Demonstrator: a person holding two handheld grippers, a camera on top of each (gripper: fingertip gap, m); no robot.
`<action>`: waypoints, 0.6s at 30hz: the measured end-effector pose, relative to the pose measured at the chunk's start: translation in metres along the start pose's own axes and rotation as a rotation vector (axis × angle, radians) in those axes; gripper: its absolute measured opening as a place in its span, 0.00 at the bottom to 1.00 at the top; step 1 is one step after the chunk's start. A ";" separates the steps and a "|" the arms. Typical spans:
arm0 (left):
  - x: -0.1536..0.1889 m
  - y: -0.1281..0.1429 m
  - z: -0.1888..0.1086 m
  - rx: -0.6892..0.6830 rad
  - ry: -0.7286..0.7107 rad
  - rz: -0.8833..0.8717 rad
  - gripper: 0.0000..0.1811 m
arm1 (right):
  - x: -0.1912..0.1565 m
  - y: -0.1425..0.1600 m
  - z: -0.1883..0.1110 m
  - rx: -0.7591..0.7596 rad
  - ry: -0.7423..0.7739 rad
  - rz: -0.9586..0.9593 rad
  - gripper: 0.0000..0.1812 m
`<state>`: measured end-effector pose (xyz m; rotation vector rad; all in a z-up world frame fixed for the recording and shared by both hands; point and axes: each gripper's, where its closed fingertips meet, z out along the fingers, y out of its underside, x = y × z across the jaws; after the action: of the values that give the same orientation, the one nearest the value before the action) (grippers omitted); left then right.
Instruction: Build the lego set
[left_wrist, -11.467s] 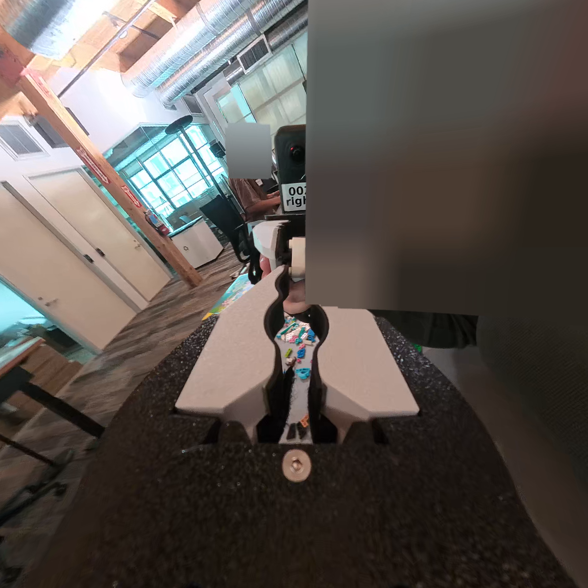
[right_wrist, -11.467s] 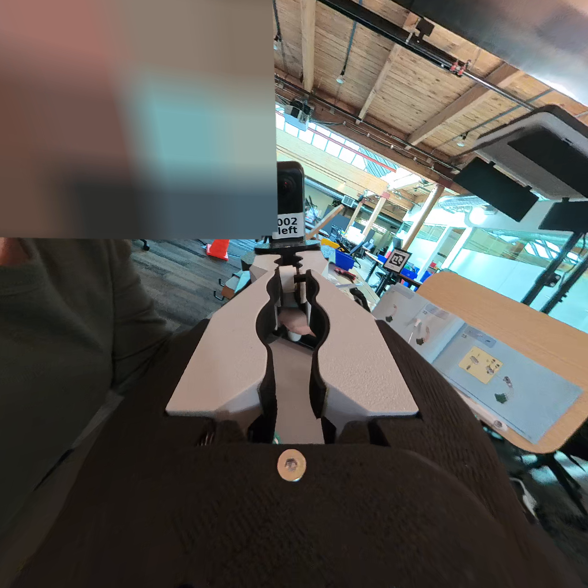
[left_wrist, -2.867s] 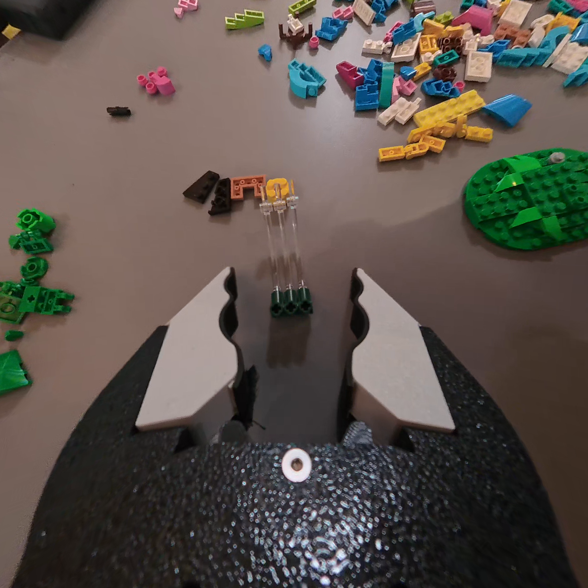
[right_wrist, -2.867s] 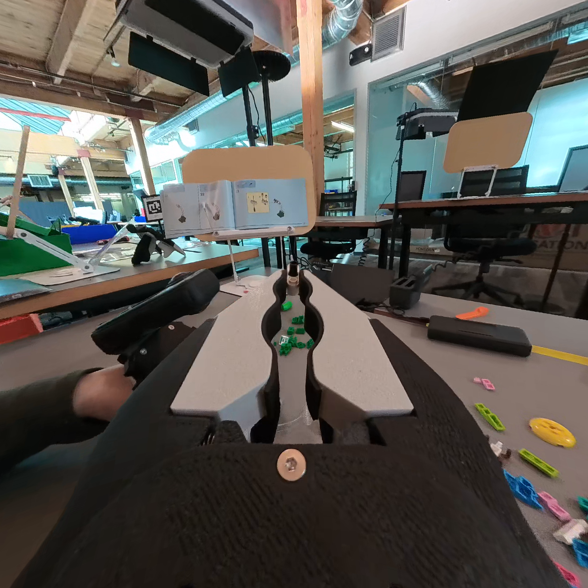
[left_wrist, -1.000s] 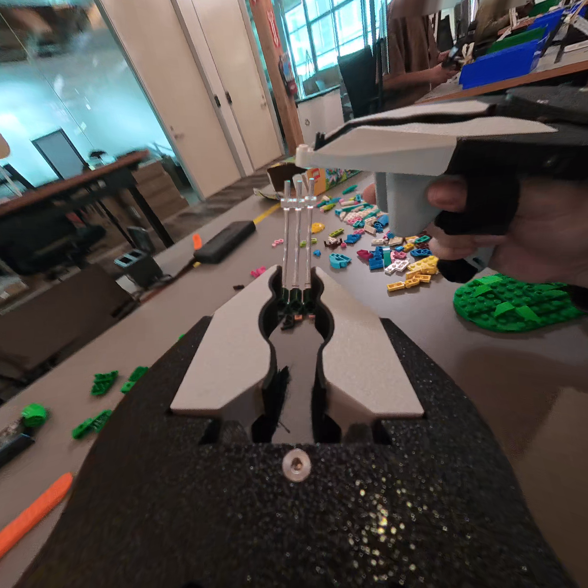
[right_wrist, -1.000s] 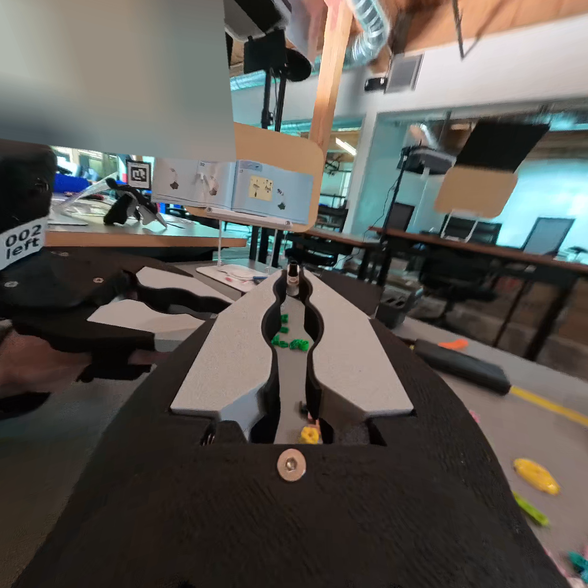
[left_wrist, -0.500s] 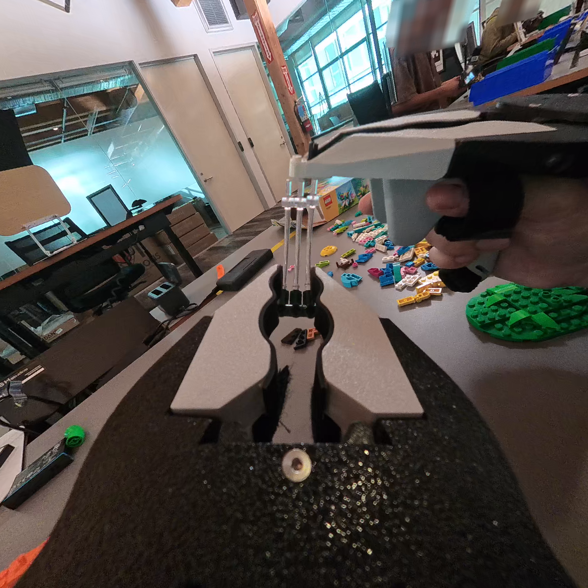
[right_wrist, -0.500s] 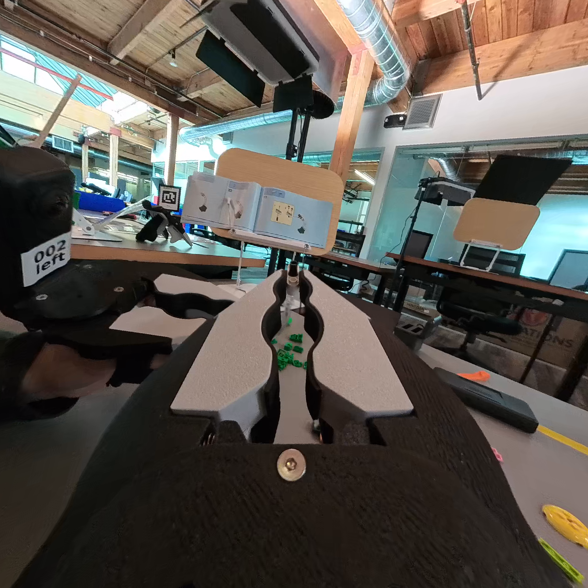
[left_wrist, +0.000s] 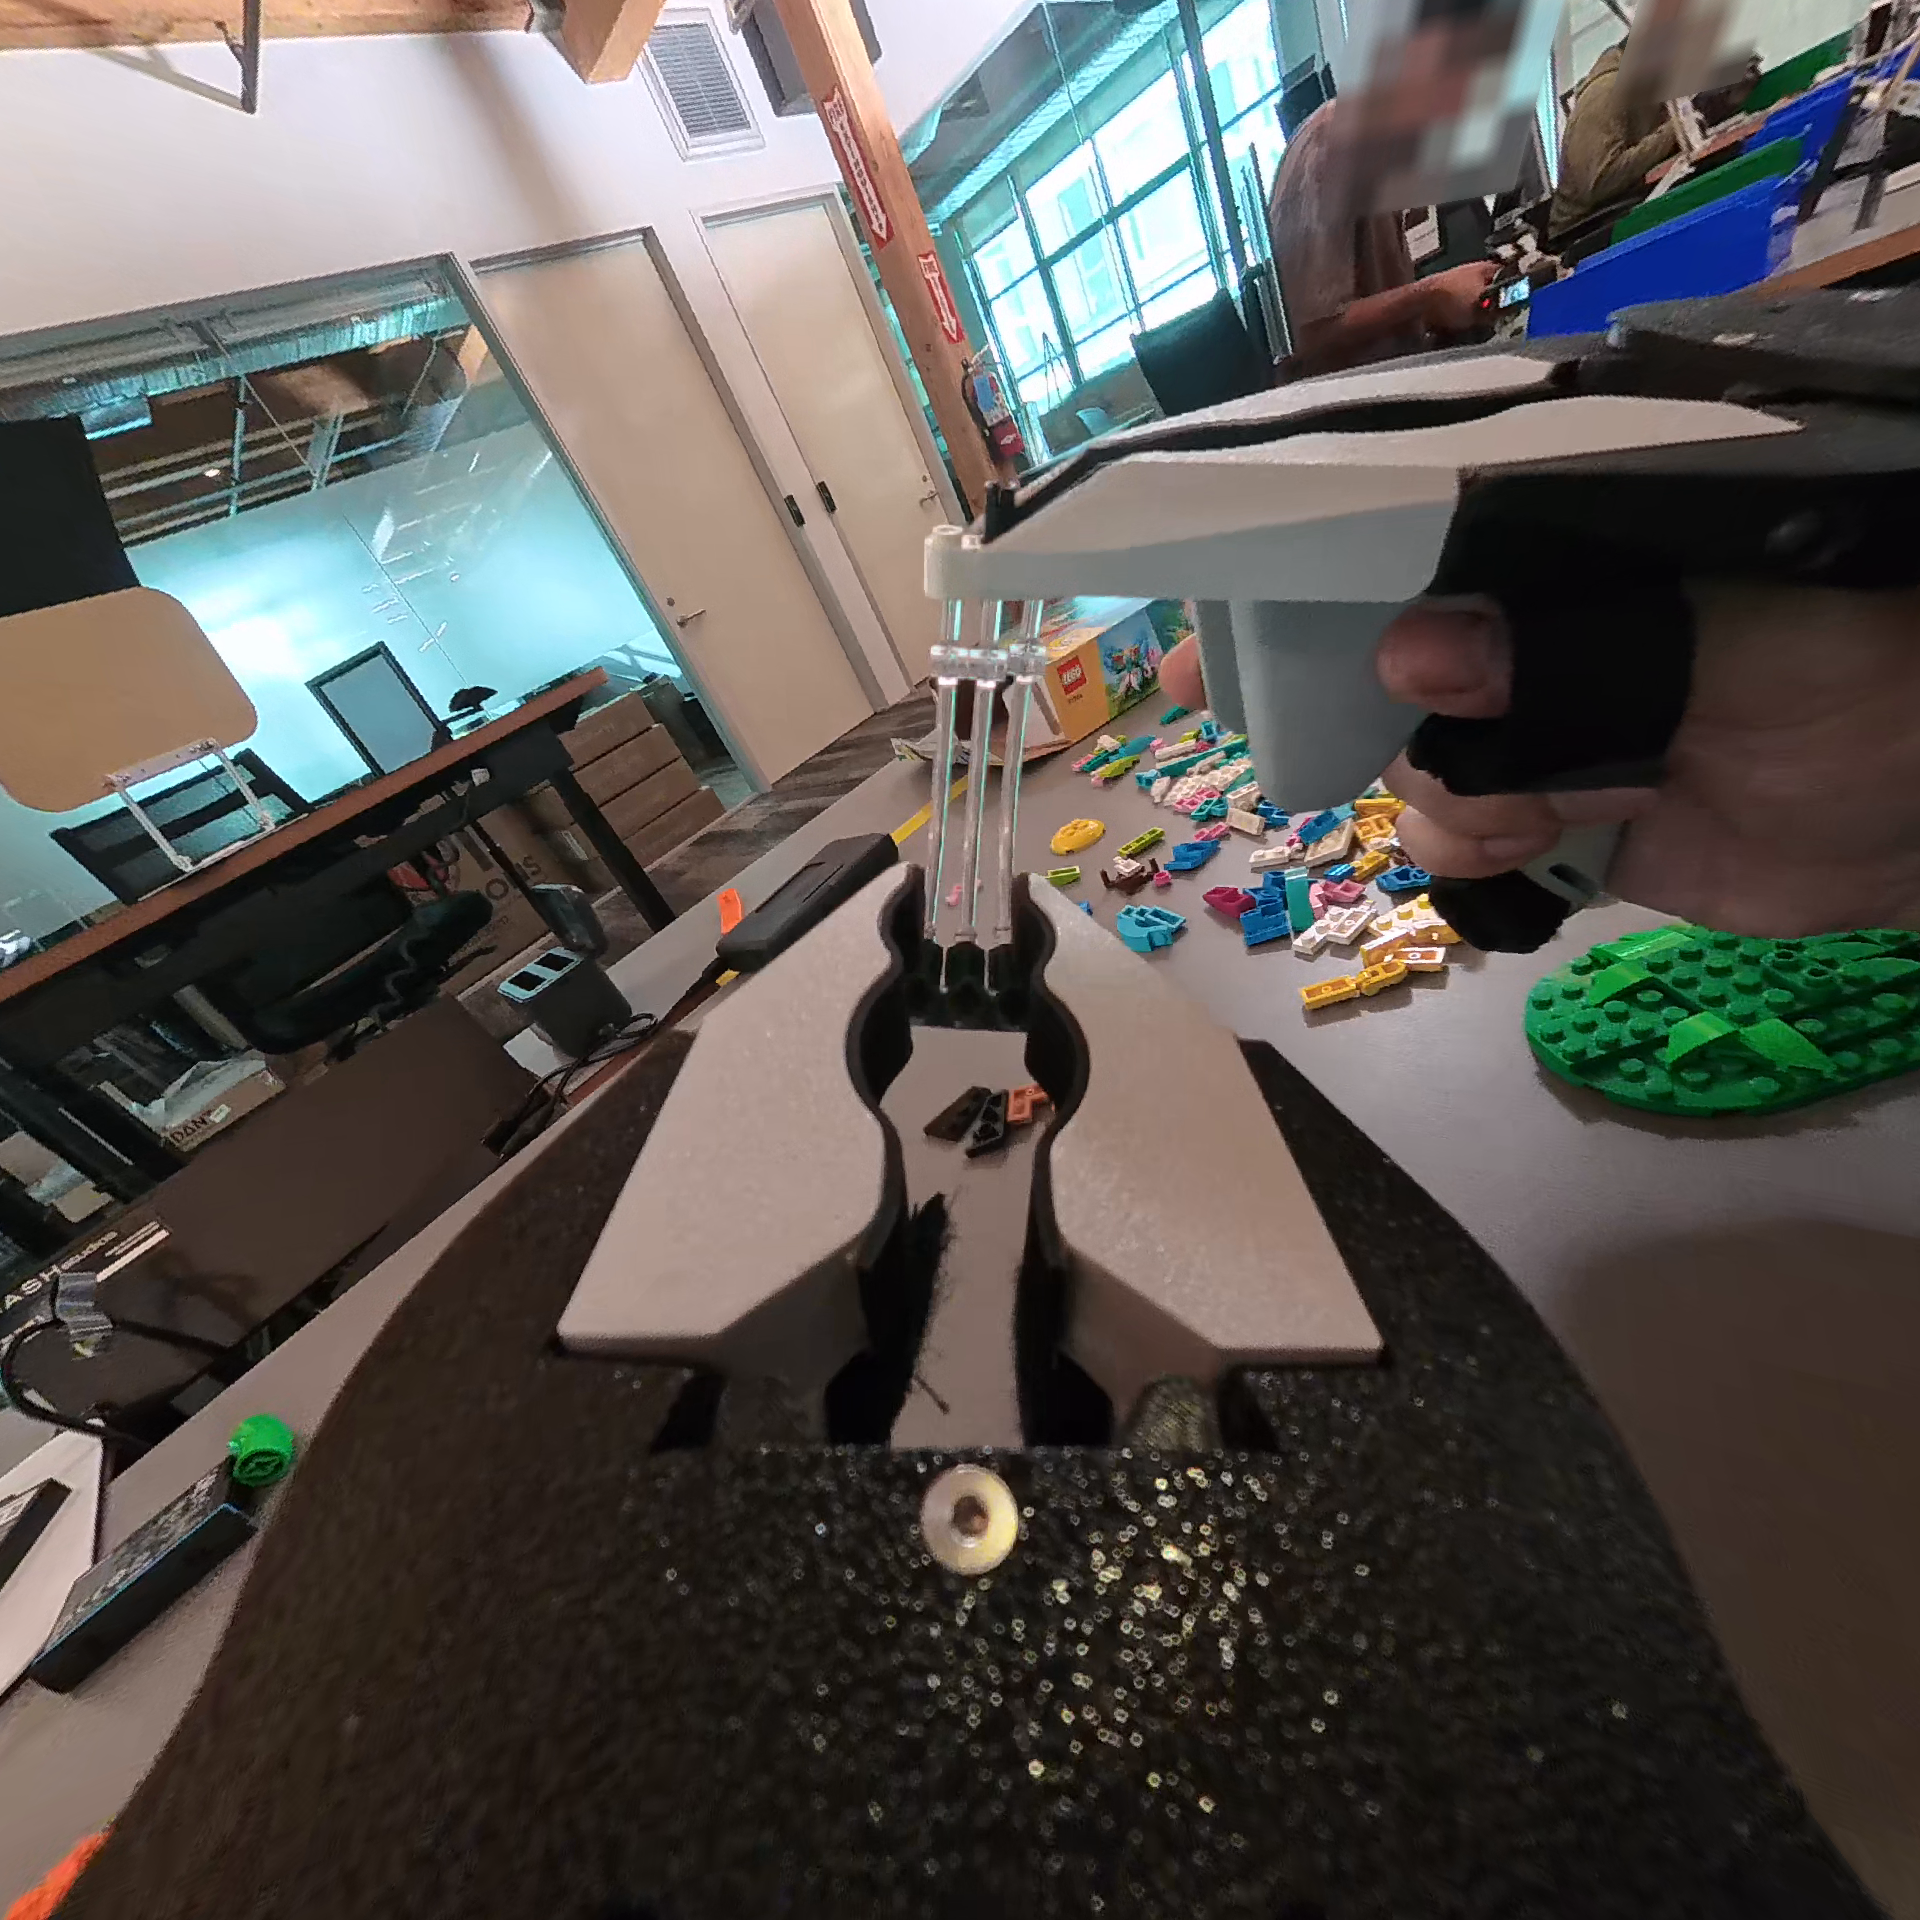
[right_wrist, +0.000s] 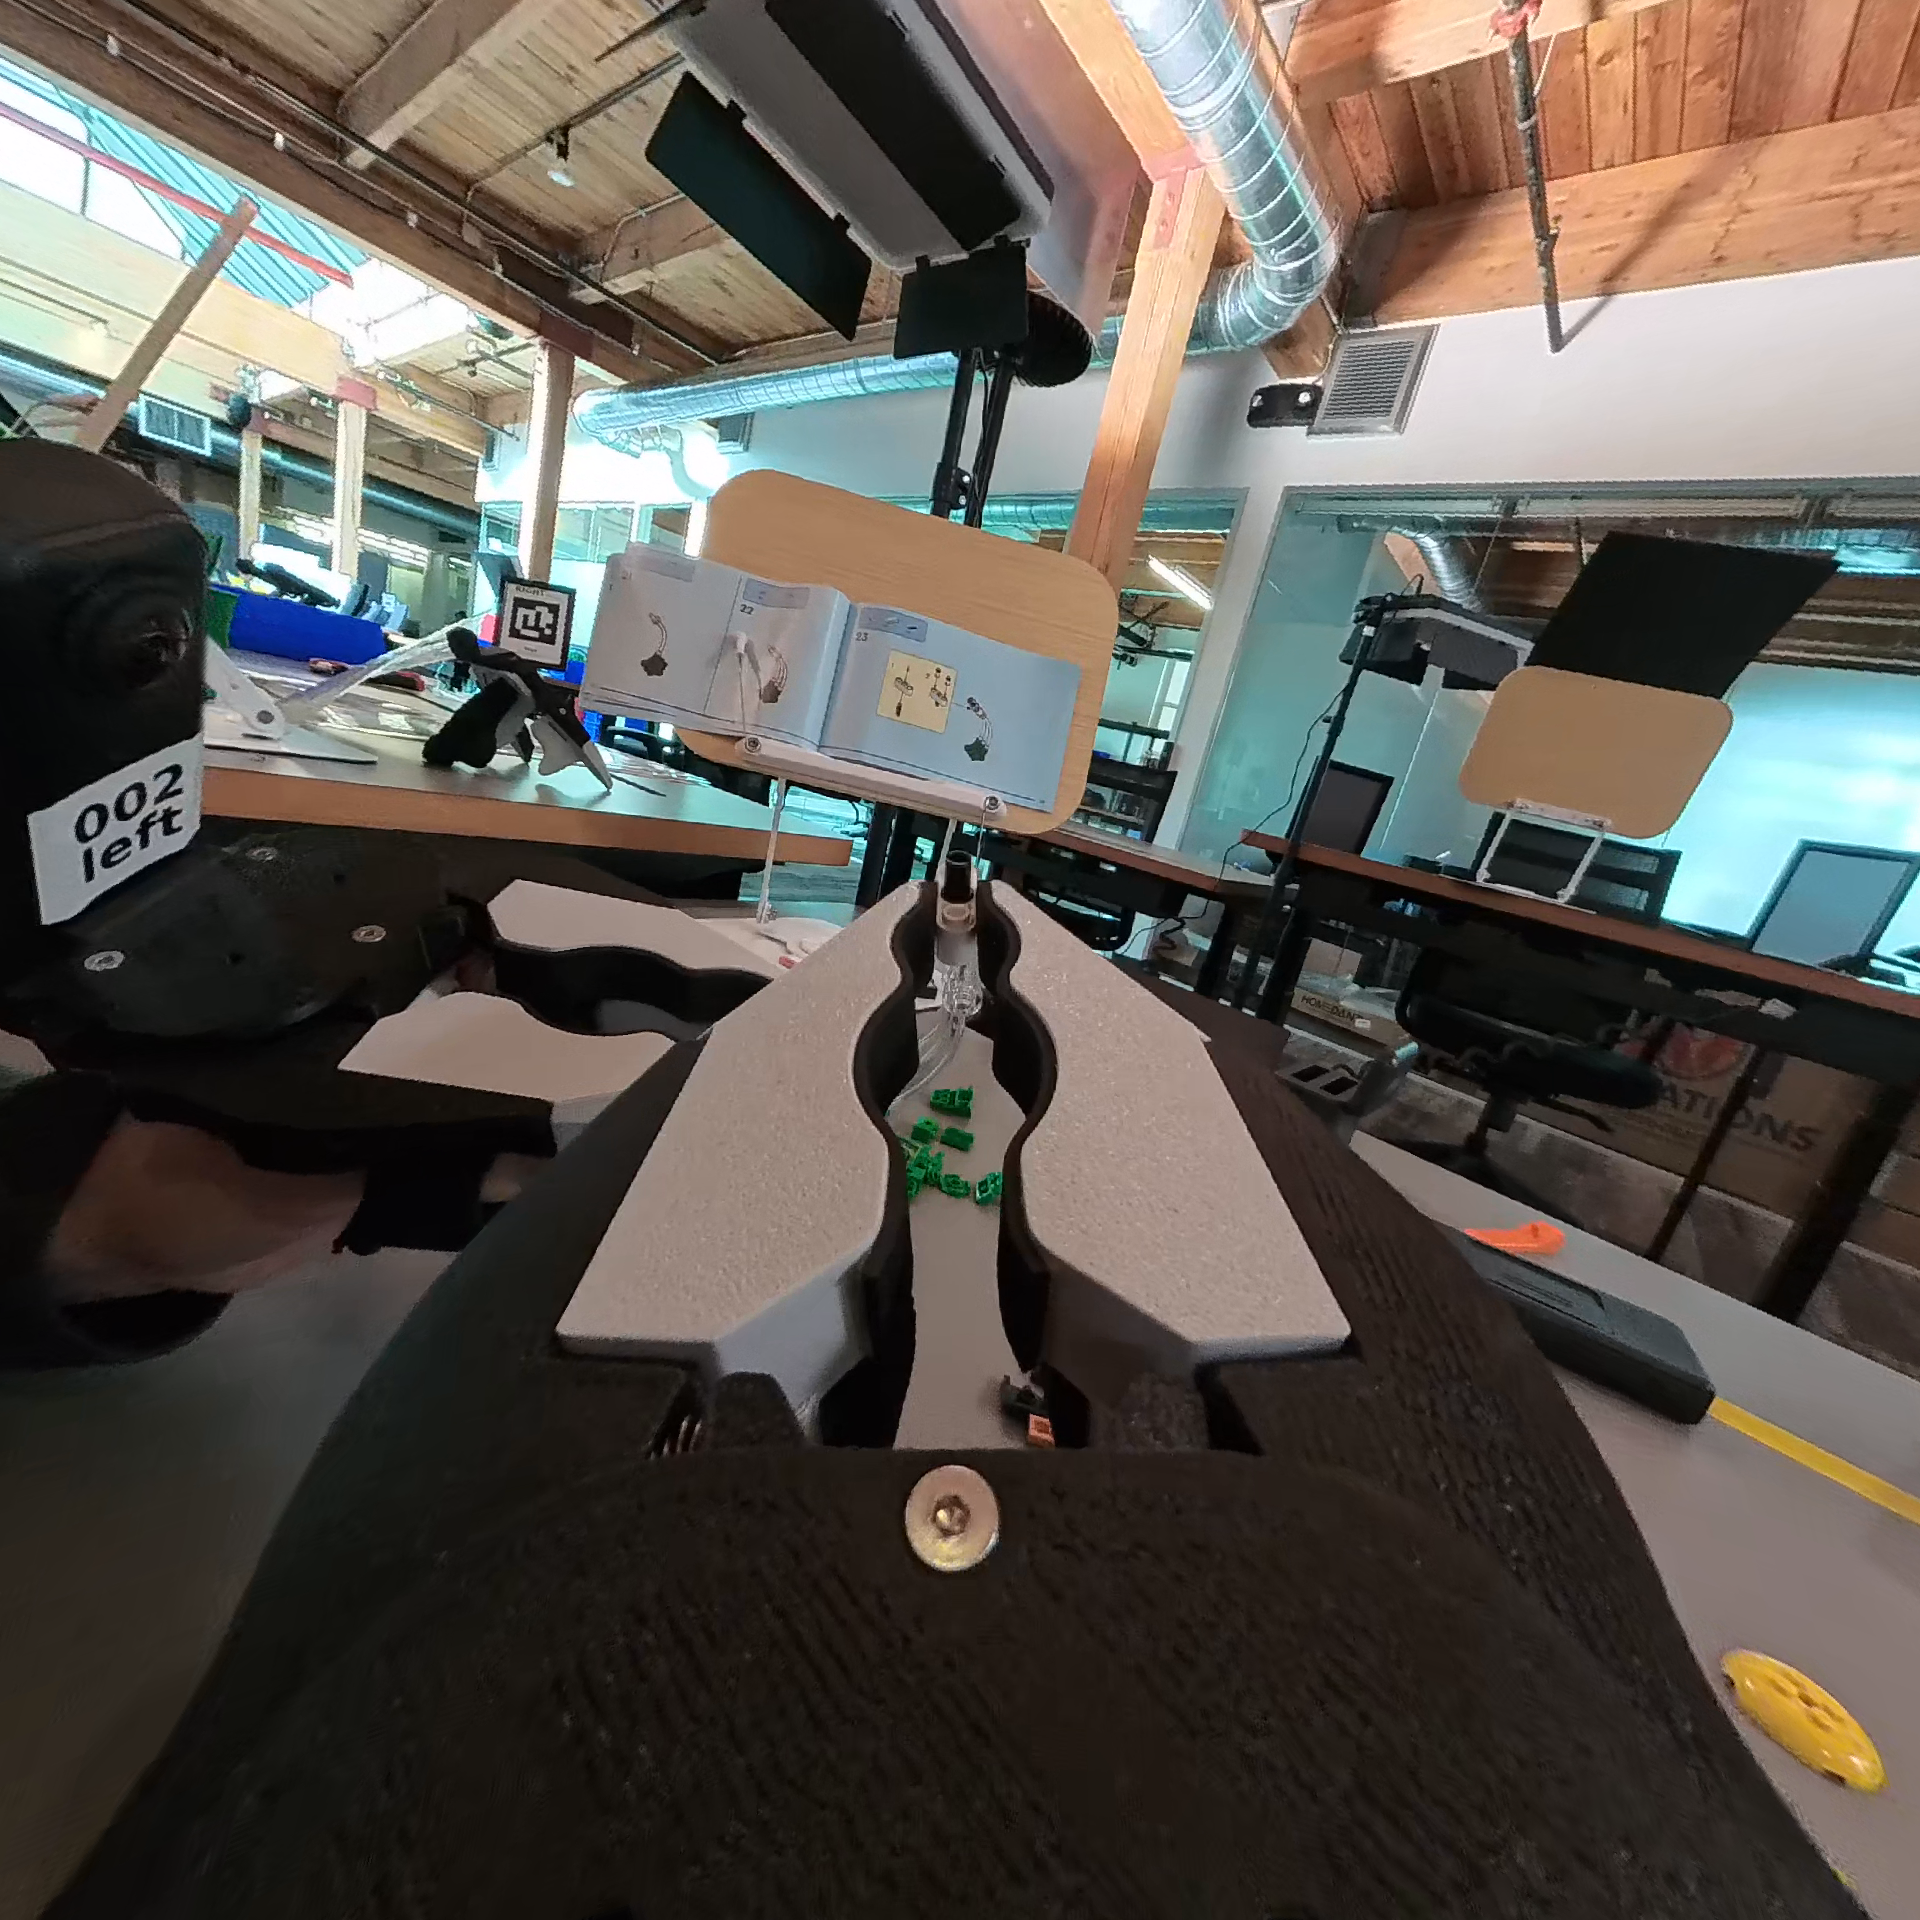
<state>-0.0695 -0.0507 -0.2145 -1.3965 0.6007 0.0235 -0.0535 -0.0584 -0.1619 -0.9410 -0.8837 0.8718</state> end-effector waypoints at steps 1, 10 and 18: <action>0.000 0.000 0.000 0.003 -0.004 0.001 0.07 | 0.000 0.000 0.000 0.000 0.001 0.003 0.04; -0.001 -0.005 -0.002 0.035 -0.019 0.018 0.08 | 0.005 -0.005 -0.001 0.054 -0.013 0.210 0.04; 0.000 -0.005 -0.002 0.032 -0.016 0.011 0.07 | 0.002 -0.005 0.000 0.056 -0.017 0.191 0.04</action>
<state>-0.0681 -0.0531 -0.2097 -1.3614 0.5933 0.0332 -0.0518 -0.0583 -0.1572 -0.9809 -0.7886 1.0642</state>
